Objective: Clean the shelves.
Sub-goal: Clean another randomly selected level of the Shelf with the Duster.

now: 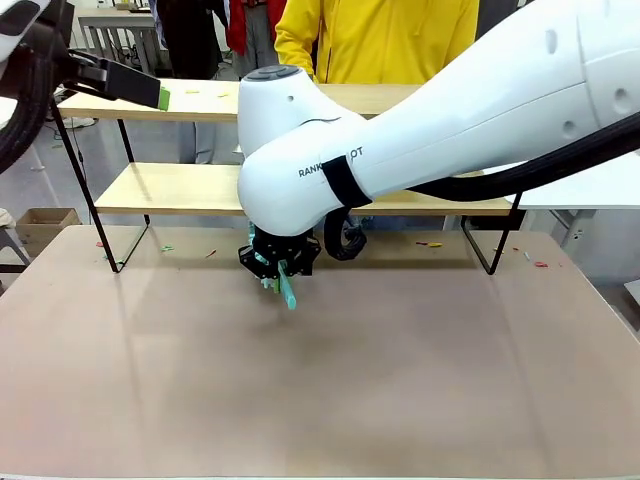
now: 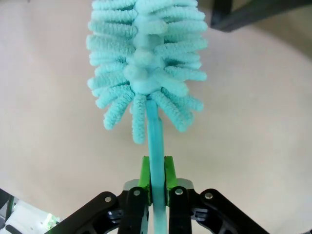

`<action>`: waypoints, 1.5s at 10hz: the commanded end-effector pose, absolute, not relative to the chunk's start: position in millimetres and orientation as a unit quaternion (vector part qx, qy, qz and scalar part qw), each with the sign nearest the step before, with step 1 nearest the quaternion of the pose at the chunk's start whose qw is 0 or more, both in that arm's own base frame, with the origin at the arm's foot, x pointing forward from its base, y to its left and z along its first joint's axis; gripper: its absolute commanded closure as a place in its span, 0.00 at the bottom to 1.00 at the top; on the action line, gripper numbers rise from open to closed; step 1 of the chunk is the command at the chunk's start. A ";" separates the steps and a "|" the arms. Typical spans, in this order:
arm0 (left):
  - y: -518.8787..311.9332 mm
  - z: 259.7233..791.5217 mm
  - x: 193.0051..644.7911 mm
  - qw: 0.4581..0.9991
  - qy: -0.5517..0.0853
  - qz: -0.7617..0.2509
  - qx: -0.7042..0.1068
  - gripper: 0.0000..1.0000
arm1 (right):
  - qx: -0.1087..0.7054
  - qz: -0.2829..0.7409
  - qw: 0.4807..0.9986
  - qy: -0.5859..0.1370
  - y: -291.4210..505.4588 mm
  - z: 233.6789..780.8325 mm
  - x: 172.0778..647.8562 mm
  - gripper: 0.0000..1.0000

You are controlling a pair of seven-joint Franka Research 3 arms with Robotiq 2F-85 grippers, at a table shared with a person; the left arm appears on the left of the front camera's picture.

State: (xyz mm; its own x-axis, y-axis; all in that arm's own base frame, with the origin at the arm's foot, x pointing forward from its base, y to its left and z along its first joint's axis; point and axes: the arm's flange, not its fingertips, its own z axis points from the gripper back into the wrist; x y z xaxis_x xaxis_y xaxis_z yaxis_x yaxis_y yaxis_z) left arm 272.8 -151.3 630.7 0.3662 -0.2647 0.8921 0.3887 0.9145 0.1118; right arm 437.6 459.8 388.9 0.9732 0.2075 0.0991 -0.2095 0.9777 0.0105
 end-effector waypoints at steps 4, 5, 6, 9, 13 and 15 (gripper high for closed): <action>-151.2 631.0 272.9 0.824 -0.528 -0.197 -0.059 0.00 | 0.068 0.136 0.986 -0.063 502.6 377.7 448.2 1.00; -151.2 631.0 272.9 0.824 -0.528 -0.197 -0.059 0.00 | 0.077 0.136 0.985 -0.067 509.7 375.6 449.5 1.00; -151.2 631.0 272.9 0.824 -0.528 -0.197 -0.059 0.00 | 0.087 0.148 0.982 -0.072 518.6 374.2 450.1 1.00; -151.2 631.0 272.9 0.824 -0.528 -0.197 -0.059 0.00 | 0.107 0.206 0.971 -0.054 542.7 363.9 454.9 1.00; -151.2 631.0 272.9 0.824 -0.528 -0.197 -0.059 0.00 | 0.154 0.266 0.951 -0.028 553.2 360.9 460.6 1.00; -151.2 631.0 272.9 0.824 -0.528 -0.197 -0.059 0.00 | 0.137 0.297 0.945 -0.001 551.1 357.4 462.6 1.00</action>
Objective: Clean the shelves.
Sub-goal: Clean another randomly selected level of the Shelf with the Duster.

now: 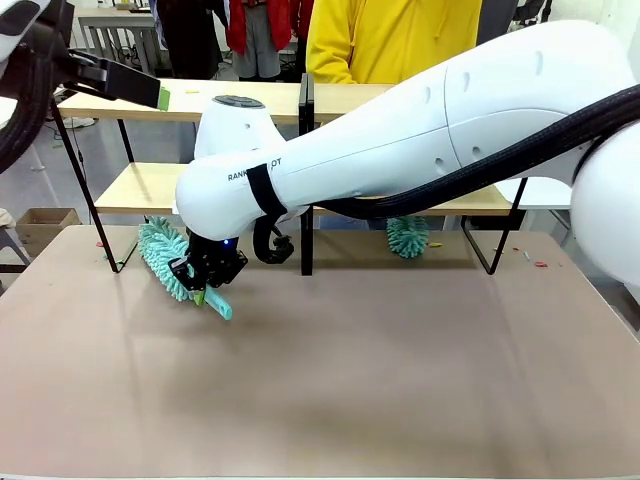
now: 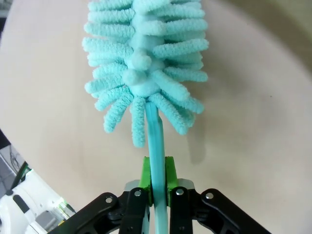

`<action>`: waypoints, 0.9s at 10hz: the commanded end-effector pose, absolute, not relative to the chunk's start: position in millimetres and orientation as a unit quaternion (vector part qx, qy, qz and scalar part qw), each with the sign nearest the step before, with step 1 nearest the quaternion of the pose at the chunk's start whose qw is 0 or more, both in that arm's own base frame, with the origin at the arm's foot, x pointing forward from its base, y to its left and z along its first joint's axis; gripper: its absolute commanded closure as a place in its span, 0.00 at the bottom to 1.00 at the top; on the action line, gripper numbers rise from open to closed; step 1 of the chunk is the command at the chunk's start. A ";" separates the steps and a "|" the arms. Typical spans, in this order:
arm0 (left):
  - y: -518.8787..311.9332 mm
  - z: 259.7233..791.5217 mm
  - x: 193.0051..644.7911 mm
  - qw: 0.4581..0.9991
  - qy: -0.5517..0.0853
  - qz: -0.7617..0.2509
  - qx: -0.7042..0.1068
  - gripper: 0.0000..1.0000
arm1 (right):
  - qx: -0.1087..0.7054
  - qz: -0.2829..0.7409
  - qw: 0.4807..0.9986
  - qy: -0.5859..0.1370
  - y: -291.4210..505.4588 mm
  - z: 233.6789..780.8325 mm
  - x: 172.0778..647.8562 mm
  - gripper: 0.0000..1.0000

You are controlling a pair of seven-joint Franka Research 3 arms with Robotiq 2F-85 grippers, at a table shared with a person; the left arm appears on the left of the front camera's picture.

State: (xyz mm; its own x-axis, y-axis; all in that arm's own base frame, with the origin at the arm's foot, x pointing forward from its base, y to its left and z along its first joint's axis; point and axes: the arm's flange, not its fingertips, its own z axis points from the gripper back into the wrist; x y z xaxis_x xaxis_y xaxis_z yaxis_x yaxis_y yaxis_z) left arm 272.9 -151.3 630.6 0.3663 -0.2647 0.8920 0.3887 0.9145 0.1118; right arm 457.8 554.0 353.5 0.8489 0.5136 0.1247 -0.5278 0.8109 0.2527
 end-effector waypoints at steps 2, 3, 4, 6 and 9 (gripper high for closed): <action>-151.2 631.0 272.9 0.824 -0.528 -0.197 -0.059 0.00 | 0.118 0.324 0.939 -0.001 543.2 360.8 464.0 1.00; -151.2 631.0 272.9 0.824 -0.528 -0.197 -0.059 0.00 | 0.117 0.347 0.930 -0.004 539.9 362.8 465.0 1.00; -151.2 631.0 272.9 0.824 -0.528 -0.197 -0.059 0.00 | 0.102 0.386 0.917 0.002 537.3 364.9 465.0 1.00; -151.2 631.0 272.9 0.824 -0.528 -0.197 -0.059 0.00 | 0.086 0.440 0.894 0.004 526.3 373.8 463.8 1.00; -151.2 631.0 272.9 0.824 -0.528 -0.197 -0.059 0.00 | 0.048 0.552 0.832 0.042 494.2 389.8 453.6 1.00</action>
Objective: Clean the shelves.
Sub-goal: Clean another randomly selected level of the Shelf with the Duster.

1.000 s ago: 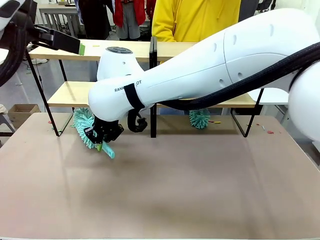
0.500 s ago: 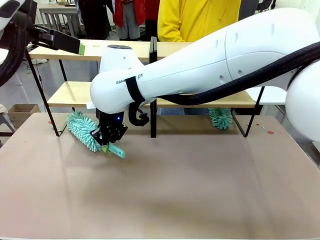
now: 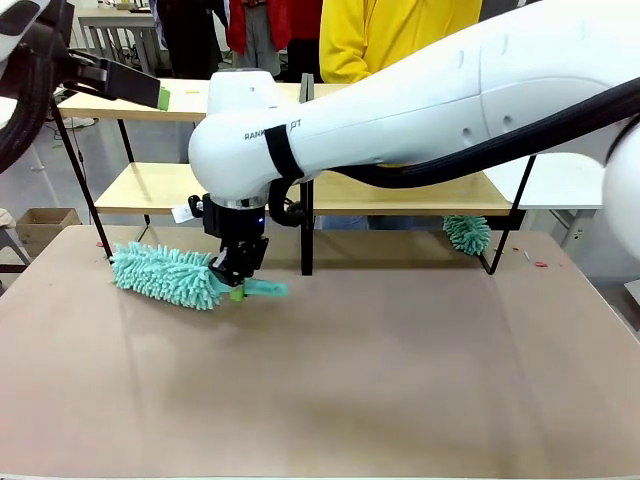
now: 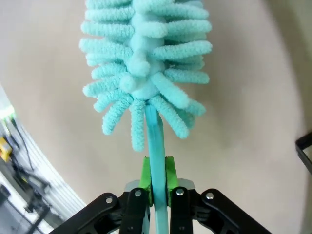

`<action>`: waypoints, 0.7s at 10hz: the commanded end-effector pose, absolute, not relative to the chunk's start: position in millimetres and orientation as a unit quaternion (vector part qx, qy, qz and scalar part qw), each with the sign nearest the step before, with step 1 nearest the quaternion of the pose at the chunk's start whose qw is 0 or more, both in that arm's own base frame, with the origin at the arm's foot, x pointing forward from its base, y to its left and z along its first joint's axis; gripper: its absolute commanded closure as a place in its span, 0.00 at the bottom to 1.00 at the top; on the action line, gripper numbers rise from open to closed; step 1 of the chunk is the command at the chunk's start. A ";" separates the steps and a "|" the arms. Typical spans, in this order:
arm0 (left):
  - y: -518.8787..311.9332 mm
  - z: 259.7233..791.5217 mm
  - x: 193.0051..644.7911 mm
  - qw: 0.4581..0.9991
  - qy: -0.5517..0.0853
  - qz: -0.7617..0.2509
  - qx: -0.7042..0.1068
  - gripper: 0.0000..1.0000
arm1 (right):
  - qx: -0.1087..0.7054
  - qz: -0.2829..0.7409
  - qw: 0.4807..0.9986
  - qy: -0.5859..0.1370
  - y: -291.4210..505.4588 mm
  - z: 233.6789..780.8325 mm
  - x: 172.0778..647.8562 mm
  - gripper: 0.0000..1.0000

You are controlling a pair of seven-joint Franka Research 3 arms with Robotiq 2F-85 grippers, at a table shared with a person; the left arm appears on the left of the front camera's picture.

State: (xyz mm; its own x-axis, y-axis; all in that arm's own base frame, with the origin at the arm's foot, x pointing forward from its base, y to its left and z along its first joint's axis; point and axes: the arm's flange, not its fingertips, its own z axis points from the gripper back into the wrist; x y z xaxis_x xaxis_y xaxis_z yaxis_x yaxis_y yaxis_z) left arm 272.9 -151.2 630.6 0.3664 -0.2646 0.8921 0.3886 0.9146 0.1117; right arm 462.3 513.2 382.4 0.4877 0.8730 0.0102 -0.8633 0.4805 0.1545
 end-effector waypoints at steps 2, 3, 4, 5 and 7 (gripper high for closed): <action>-151.2 631.0 272.9 0.824 -0.528 -0.197 -0.059 0.00 | 0.081 0.622 0.778 0.043 476.0 397.1 440.3 1.00; -151.2 631.0 272.9 0.824 -0.528 -0.197 -0.059 0.00 | 0.118 0.629 0.768 0.028 466.9 399.0 436.3 1.00; -151.2 631.0 272.9 0.824 -0.528 -0.197 -0.059 0.00 | 0.157 0.625 0.764 0.010 454.2 401.3 434.3 1.00; -151.2 631.0 272.9 0.824 -0.528 -0.197 -0.059 0.00 | 0.179 0.615 0.768 -0.007 441.9 404.4 433.2 1.00; -151.2 631.0 272.9 0.824 -0.528 -0.197 -0.059 0.00 | 0.217 0.605 0.766 0.005 420.0 414.3 429.3 1.00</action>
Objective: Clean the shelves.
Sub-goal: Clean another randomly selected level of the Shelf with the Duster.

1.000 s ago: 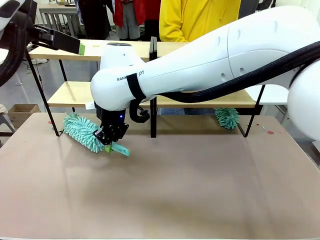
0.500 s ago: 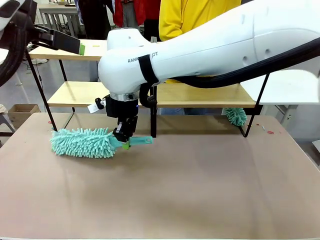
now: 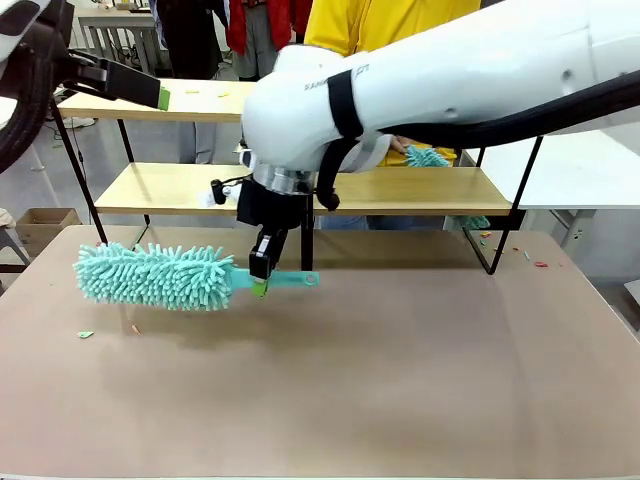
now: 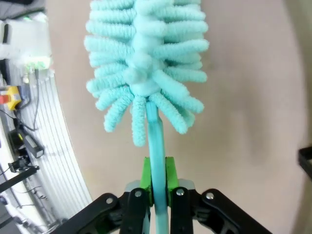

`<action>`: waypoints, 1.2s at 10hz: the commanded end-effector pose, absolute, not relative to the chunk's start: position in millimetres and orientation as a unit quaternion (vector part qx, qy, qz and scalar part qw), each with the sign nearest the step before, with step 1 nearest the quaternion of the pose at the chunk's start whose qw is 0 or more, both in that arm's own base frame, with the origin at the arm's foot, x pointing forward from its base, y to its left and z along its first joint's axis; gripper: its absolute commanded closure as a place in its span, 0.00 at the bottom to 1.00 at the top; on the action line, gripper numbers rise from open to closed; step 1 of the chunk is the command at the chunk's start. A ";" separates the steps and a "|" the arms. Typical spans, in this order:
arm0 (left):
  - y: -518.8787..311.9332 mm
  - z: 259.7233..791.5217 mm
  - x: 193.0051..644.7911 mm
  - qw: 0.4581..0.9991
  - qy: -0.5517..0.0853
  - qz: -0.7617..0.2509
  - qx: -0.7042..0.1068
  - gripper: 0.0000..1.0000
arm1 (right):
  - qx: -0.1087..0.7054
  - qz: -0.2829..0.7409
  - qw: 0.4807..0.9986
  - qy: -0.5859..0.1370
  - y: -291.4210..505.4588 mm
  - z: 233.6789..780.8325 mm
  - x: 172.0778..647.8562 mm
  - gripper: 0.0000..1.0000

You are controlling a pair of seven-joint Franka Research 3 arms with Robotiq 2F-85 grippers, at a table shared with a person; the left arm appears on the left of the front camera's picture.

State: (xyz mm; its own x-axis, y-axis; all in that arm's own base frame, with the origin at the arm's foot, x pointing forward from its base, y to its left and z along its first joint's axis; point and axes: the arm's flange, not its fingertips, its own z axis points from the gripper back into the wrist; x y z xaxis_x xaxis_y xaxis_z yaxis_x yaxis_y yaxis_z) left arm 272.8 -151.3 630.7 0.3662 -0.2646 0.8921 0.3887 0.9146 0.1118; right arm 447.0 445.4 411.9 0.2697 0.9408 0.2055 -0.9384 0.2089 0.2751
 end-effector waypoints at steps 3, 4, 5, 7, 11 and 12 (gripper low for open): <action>-151.2 631.0 272.9 0.824 -0.528 -0.197 -0.059 0.00 | 0.295 0.623 0.722 0.054 388.0 429.4 405.5 1.00; -151.2 631.0 272.9 0.824 -0.528 -0.197 -0.059 0.00 | 0.281 0.619 0.729 0.078 380.6 432.8 394.5 1.00; -151.2 631.0 272.9 0.824 -0.528 -0.197 -0.059 0.00 | 0.256 0.617 0.740 0.078 370.1 438.5 379.0 1.00; -151.2 631.0 272.9 0.824 -0.528 -0.197 -0.059 0.00 | 0.224 0.602 0.764 0.066 337.6 455.7 337.2 1.00; -151.2 631.0 272.9 0.824 -0.528 -0.197 -0.059 0.00 | 0.200 0.486 0.850 0.022 280.5 470.4 282.4 1.00; -151.2 631.0 272.9 0.824 -0.528 -0.197 -0.059 0.00 | 0.203 0.477 0.855 0.012 284.0 474.8 276.8 1.00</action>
